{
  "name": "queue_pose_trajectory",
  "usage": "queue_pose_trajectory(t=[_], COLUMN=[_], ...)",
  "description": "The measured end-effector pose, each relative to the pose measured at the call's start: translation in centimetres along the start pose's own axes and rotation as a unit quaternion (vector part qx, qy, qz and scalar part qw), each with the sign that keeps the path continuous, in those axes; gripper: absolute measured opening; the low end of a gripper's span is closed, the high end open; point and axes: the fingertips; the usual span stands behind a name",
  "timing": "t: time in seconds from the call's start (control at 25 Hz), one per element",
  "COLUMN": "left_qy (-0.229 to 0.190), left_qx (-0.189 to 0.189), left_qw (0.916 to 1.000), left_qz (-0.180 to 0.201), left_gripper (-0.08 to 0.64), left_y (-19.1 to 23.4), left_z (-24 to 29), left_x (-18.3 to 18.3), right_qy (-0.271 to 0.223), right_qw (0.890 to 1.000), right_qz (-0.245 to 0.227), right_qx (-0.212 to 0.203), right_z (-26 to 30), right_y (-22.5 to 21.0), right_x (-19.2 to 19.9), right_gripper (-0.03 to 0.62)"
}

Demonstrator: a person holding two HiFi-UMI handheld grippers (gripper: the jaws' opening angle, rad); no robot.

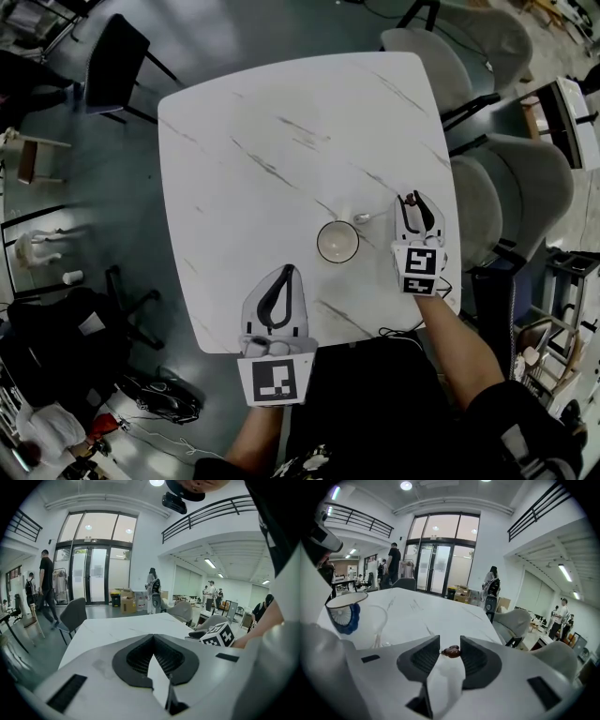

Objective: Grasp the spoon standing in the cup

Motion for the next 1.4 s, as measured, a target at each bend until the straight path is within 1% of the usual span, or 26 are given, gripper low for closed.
queue_pose_trajectory(t=[0.08, 0.24, 0.36, 0.44, 0.52, 0.56, 0.64, 0.68, 0.72, 0.8, 1.0, 1.16, 1.28, 1.4], left_qy=[0.003, 0.006, 0.006, 0.005, 0.004, 0.003, 0.002, 0.000, -0.002, -0.009, -0.021, -0.031, -0.041, -0.051], left_qx=[0.000, -0.001, 0.000, -0.001, -0.002, -0.003, -0.006, -0.006, -0.006, -0.005, 0.002, 0.004, 0.001, -0.006], left_qw=[1.0000, 1.0000, 1.0000, 1.0000, 1.0000, 1.0000, 1.0000, 1.0000, 1.0000, 0.9999, 0.9997, 0.9993, 0.9984, 0.9971], left_qz=[-0.003, -0.001, 0.002, 0.004, 0.004, 0.004, 0.003, 0.003, 0.004, 0.005, 0.013, 0.020, 0.039, 0.057], left_gripper=[0.009, 0.009, 0.009, 0.009, 0.009, 0.009, 0.009, 0.009, 0.009, 0.009, 0.009, 0.009, 0.009, 0.009], left_y=[-0.1, -0.1, -0.2, -0.3, -0.3, -0.3, -0.2, -0.3, -0.4, -0.6, -1.2, -2.1, -2.5, -2.6], left_z=[0.0, 0.0, 0.1, 0.1, 0.2, 0.2, 0.2, 0.3, 0.4, 0.5, 0.8, 0.7, 0.4, 0.2], left_x=[0.0, -0.1, -0.2, -0.4, -0.6, -0.6, -0.6, -0.7, -0.9, -1.4, -2.4, -3.4, -4.9, -6.2], right_qy=[0.014, 0.061, 0.065, 0.056, 0.033, 0.019, -0.001, -0.008, -0.013, -0.018, -0.006, -0.010, -0.029, -0.061], right_qw=[1.000, 0.997, 0.997, 0.998, 0.999, 0.999, 0.996, 0.994, 0.993, 0.993, 0.993, 0.992, 0.992, 0.989], right_qz=[-0.005, -0.032, -0.044, -0.027, 0.009, 0.033, 0.074, 0.084, 0.086, 0.078, 0.073, 0.078, 0.078, 0.079], right_qx=[0.005, 0.018, 0.016, 0.012, -0.004, -0.020, -0.057, -0.073, -0.084, -0.092, -0.091, -0.098, -0.098, -0.105], right_z=[0.3, 0.8, 0.9, 0.4, -0.8, -1.6, -3.4, -4.3, -5.2, -6.9, -9.8, -11.3, -11.7, -12.3], right_y=[-0.1, -0.4, -0.3, -0.4, -0.4, -0.3, 0.2, 0.4, 0.5, 0.3, -0.4, 0.0, -0.6, -1.0], right_x=[0.9, 2.6, 2.9, 2.2, 0.5, -0.6, -2.8, -3.7, -4.4, -5.1, -4.3, -4.5, -6.0, -8.4], right_gripper=[0.176, 0.176, 0.176, 0.176, 0.176, 0.168, 0.105, 0.079, 0.069, 0.063, 0.063, 0.063, 0.063, 0.063])
Point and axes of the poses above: the fingertips, and each gripper's own axes: z forward along the fingers, y to its left, x out of its underside, and after that the axes turned 6 degrees about z, right-handed
